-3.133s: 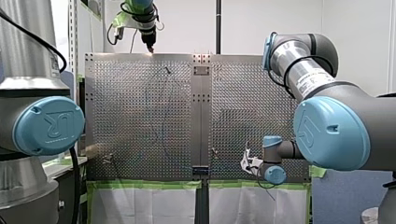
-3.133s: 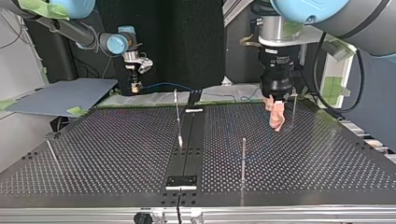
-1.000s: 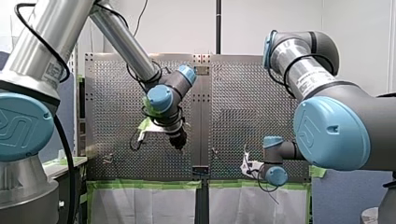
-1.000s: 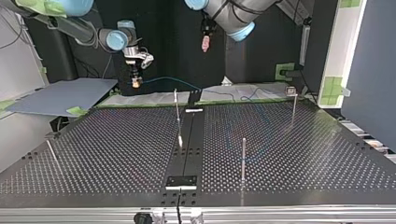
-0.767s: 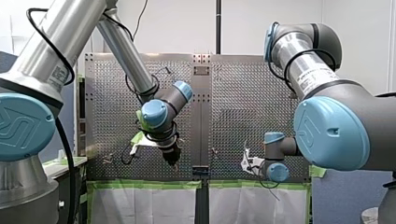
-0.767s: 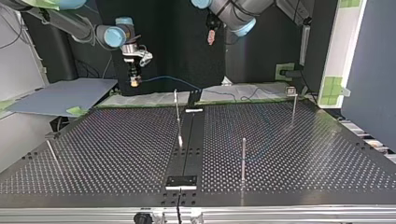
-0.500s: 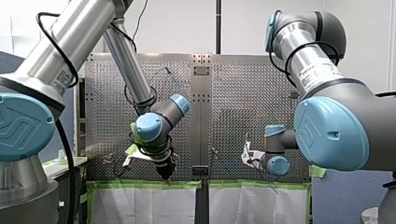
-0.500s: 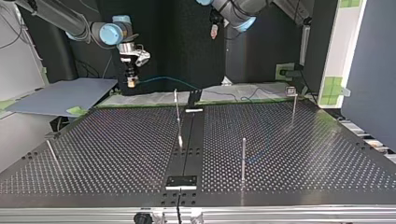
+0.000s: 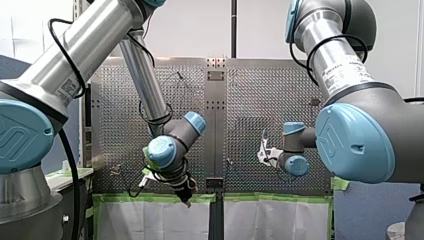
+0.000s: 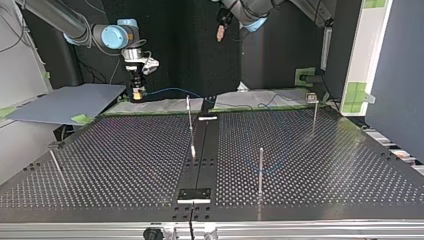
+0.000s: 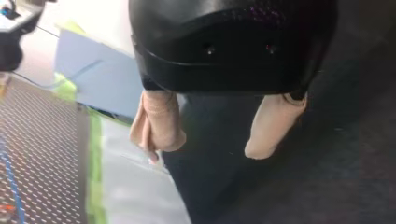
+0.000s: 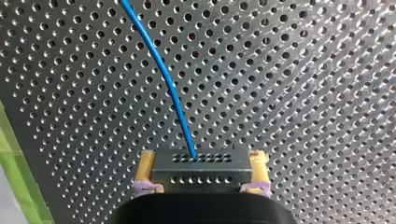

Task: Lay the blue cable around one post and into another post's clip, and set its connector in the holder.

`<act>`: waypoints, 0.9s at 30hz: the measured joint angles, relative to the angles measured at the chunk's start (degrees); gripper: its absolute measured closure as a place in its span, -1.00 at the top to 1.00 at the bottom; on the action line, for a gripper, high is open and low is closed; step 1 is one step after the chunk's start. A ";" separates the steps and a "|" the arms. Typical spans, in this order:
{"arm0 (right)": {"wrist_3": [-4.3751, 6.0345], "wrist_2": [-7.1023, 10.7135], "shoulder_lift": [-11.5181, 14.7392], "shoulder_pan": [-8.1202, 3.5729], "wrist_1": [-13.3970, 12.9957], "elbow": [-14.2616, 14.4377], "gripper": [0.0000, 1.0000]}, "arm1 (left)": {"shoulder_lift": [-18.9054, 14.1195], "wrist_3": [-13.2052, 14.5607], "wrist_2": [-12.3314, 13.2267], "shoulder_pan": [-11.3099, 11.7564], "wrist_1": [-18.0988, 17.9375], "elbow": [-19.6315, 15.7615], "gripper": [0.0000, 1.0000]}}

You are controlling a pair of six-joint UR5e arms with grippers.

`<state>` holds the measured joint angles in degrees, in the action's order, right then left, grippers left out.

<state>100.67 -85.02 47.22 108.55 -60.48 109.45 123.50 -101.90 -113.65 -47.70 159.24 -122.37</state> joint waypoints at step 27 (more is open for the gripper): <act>-1.47 1.27 0.16 2.10 -1.79 3.51 -0.99 | 0.12 -7.74 -11.37 -0.75 -14.94 7.82 1.00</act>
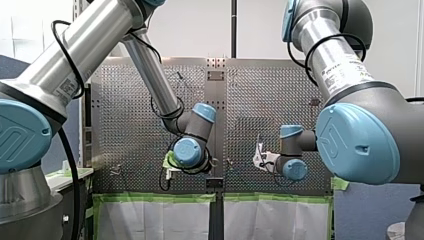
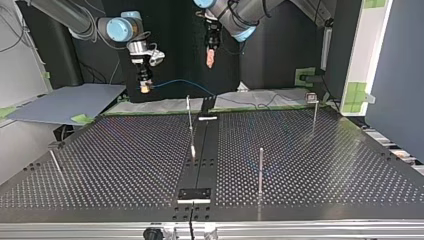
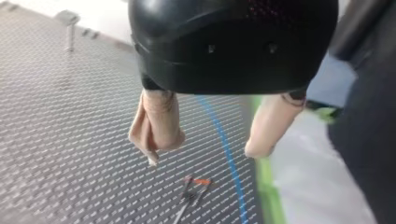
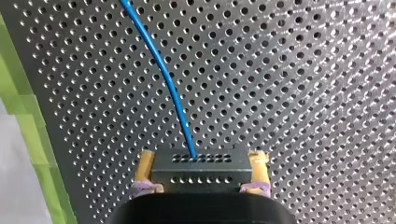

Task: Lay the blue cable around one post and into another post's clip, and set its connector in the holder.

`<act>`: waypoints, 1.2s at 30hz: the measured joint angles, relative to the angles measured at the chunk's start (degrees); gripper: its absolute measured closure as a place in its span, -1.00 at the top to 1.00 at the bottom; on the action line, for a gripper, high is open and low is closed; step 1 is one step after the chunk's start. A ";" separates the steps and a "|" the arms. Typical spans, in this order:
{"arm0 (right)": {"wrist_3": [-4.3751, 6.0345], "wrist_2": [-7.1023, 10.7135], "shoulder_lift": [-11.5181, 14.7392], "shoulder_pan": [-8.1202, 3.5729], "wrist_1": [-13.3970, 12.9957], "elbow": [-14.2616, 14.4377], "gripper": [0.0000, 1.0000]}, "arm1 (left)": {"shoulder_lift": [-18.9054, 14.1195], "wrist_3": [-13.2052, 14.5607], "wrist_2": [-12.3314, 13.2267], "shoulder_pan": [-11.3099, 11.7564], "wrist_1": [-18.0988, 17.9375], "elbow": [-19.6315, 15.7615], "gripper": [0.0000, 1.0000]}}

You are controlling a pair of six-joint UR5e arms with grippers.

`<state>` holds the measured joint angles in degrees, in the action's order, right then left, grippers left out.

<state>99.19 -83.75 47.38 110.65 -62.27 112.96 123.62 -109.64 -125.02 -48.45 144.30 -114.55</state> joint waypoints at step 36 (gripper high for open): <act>2.43 1.07 7.02 3.90 0.67 2.86 -0.99 | 7.76 -19.99 7.83 0.67 -20.00 3.88 1.00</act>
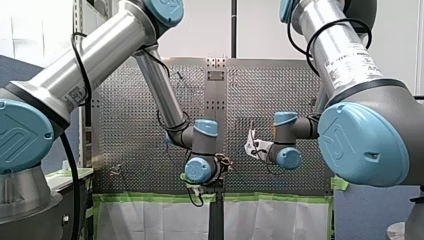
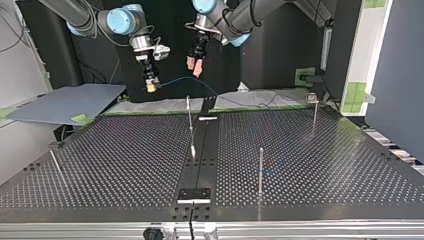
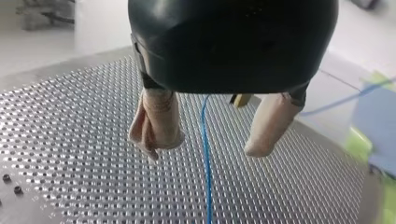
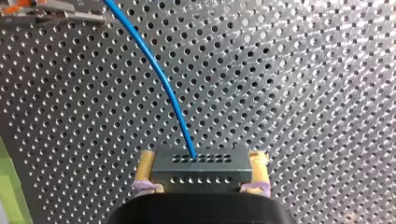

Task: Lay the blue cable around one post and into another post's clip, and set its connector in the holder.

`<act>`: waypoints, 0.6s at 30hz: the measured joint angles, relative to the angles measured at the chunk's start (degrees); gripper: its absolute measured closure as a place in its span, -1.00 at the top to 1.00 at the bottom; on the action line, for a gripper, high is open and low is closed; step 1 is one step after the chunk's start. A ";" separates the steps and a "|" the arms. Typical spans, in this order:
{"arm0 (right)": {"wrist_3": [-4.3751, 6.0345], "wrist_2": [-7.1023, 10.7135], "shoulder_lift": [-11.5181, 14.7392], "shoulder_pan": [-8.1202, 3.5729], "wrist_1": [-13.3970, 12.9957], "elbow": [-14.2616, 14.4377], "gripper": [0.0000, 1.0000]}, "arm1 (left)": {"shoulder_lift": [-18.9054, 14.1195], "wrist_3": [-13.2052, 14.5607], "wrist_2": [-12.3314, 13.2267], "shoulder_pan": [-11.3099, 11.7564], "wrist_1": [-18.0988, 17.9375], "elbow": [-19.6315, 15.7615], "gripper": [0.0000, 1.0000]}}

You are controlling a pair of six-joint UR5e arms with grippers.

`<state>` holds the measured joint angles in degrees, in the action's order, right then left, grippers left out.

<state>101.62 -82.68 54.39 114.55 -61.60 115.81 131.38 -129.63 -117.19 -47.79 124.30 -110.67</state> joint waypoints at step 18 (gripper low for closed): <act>0.88 0.45 3.78 1.13 -0.03 1.46 -0.99 | 0.45 -10.59 0.92 1.74 -2.03 1.43 1.00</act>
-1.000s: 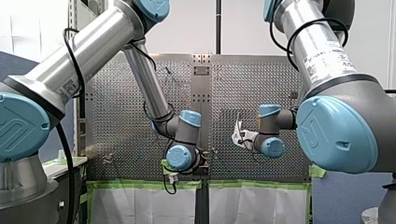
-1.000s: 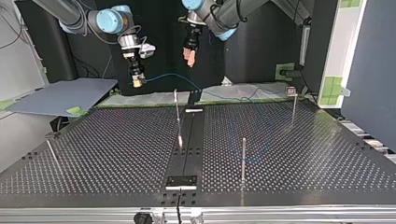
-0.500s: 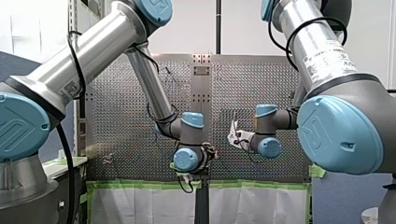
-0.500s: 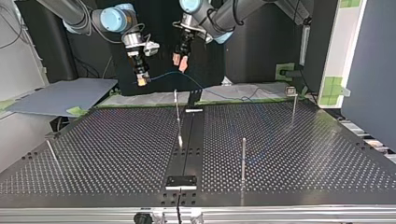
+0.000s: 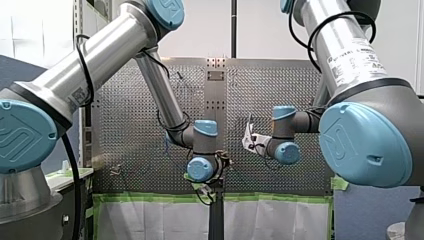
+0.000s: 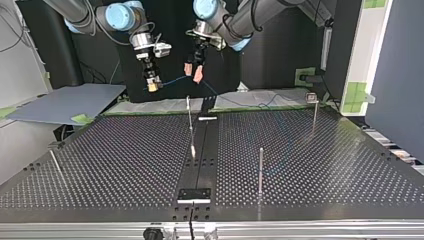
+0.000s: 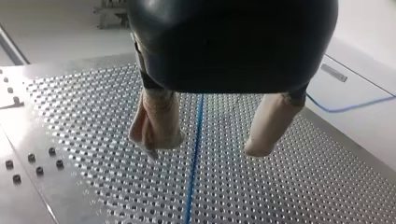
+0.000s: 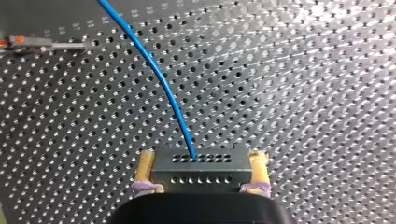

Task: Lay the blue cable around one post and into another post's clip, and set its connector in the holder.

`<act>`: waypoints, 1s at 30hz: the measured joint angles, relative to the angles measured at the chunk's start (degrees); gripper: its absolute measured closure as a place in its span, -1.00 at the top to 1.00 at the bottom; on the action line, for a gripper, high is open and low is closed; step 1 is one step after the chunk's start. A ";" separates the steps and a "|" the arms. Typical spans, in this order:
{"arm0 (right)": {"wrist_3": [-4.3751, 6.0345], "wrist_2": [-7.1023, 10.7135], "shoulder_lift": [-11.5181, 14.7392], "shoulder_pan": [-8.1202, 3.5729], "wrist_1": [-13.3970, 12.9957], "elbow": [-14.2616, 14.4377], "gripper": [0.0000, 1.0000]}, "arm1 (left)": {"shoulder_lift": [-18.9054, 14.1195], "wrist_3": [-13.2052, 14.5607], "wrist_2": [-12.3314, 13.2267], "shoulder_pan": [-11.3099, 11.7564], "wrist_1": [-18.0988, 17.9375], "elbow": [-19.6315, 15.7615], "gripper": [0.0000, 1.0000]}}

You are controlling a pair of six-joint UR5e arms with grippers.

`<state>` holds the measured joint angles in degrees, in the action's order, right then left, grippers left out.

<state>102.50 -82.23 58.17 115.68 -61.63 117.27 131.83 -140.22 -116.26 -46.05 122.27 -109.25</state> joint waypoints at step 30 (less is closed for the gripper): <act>0.70 -0.19 1.21 -0.02 -0.02 0.78 -0.99 | -0.05 5.62 -4.75 3.77 -1.07 2.49 -0.87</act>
<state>103.21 -82.43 59.38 115.66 -61.65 118.05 131.78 -134.61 -121.02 -42.28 121.20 -106.76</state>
